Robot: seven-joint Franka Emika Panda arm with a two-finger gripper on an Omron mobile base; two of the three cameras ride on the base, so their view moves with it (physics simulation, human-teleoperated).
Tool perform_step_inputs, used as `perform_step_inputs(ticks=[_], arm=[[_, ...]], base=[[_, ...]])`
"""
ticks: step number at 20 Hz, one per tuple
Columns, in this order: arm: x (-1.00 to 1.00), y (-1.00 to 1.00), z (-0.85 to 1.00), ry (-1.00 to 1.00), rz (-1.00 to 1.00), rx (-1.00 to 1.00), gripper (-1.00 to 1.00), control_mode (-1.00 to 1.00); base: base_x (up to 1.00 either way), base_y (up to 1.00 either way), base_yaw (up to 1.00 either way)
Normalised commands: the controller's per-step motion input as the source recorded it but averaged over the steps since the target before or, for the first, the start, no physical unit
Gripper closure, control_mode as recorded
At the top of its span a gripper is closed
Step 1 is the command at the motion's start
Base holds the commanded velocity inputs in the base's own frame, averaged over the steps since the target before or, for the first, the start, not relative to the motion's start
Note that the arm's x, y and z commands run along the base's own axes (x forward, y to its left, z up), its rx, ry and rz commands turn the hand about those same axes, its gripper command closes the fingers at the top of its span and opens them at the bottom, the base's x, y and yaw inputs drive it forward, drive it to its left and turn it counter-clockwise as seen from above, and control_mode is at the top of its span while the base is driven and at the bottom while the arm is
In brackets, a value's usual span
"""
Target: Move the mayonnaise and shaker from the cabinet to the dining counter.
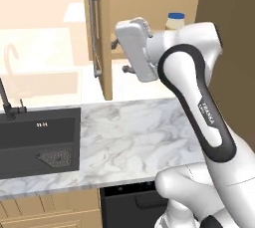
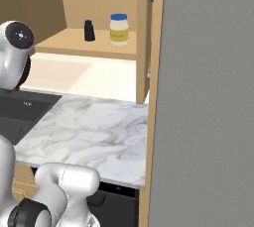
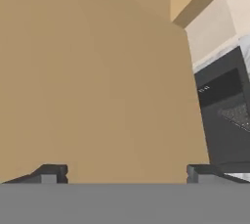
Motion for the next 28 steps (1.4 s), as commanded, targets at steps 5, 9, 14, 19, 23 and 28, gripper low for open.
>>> perform_step_inputs(ticks=[5,9,14,19,23,28], arm=[[0.04,-0.23,0.07,-0.28,-0.15,-0.15,-1.0,-1.0],[0.26,-0.76,0.05,-0.3,-0.24,-0.32,-1.0,-1.0],[0.51,-0.78,0.13,-0.25,-0.22,-0.35,-1.0,-1.0],[0.58,-0.56,0.35,-0.22,-0.17,-0.3,-1.0,-1.0],[0.44,-0.25,0.58,-0.16,-0.09,-0.26,-1.0,-1.0],[0.4,-0.02,0.46,-0.04,-0.08,-0.22,-1.0,-1.0]], base=[[0.0,0.0,0.0],[0.0,0.0,0.0],[0.0,0.0,0.0],[0.0,0.0,0.0],[0.0,0.0,0.0],[0.0,0.0,0.0]])
